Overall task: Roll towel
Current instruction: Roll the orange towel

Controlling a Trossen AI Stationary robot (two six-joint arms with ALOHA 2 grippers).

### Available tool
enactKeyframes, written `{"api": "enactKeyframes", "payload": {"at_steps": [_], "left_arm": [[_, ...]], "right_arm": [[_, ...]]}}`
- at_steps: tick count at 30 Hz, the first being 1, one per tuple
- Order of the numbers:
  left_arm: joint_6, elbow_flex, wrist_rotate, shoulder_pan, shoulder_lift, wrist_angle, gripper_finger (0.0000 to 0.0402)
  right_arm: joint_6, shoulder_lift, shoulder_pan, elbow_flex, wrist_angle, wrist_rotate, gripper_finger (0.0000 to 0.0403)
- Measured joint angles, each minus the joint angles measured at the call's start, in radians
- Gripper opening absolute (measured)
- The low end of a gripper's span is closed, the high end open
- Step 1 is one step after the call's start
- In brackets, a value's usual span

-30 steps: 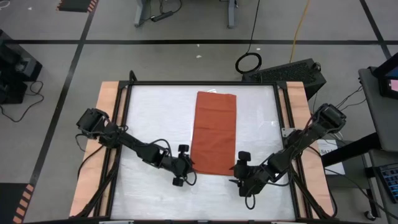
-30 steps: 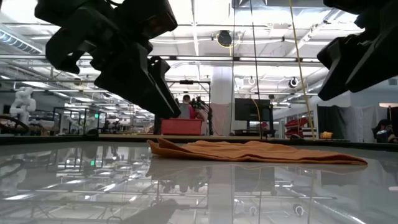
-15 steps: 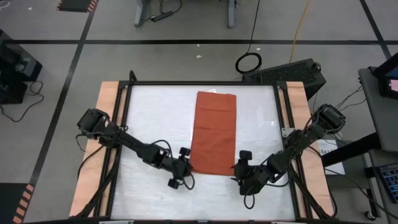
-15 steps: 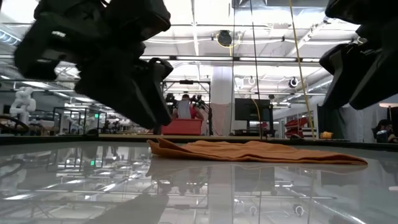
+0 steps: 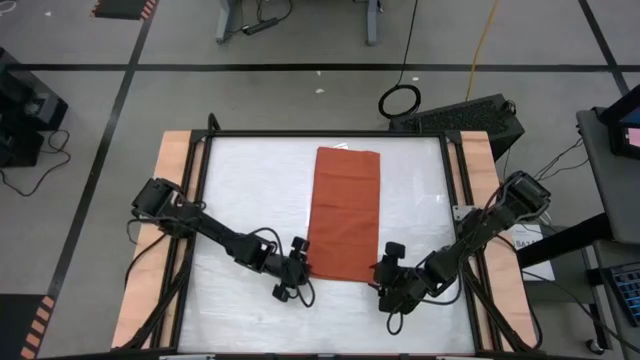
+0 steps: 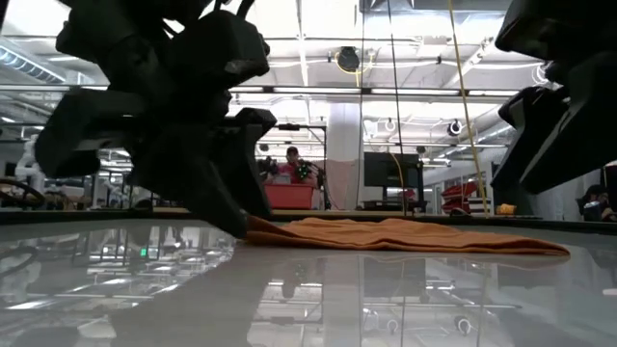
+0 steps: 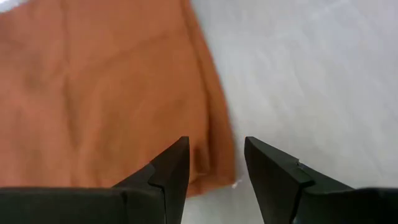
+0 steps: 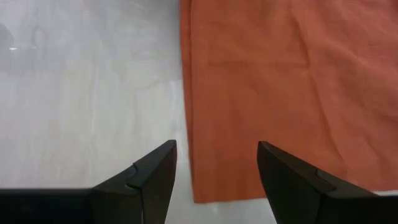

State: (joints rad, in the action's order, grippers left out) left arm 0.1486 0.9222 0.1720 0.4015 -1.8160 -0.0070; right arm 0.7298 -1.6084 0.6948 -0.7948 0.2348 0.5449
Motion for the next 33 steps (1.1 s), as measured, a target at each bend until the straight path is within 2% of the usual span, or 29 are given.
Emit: {"api": "enactKeyframes", "payload": {"at_steps": [11,16,21,27,33], "left_arm": [[-0.012,0.003,-0.018,-0.010,-0.039,0.009,0.0157],[-0.011,0.003,-0.036,-0.026,-0.040,0.008,0.0120],[-0.011,0.003,-0.082,-0.053,-0.045,0.006,0.0068],[-0.011,0.004,-0.097,-0.062,-0.054,0.006,0.0010],[-0.049,0.003,-0.111,-0.065,-0.055,0.002,0.0006]], "right_arm": [[0.002,-0.008,0.007,0.000,-0.007,-0.023,0.0215],[-0.009,-0.026,0.014,0.000,-0.025,-0.025,0.0215],[-0.057,-0.086,0.014,0.000,-0.081,-0.077,0.0210],[-0.073,-0.137,0.015,-0.001,-0.087,-0.081,0.0169],[-0.087,-0.150,0.009,-0.004,-0.080,-0.081,0.0098]]}}
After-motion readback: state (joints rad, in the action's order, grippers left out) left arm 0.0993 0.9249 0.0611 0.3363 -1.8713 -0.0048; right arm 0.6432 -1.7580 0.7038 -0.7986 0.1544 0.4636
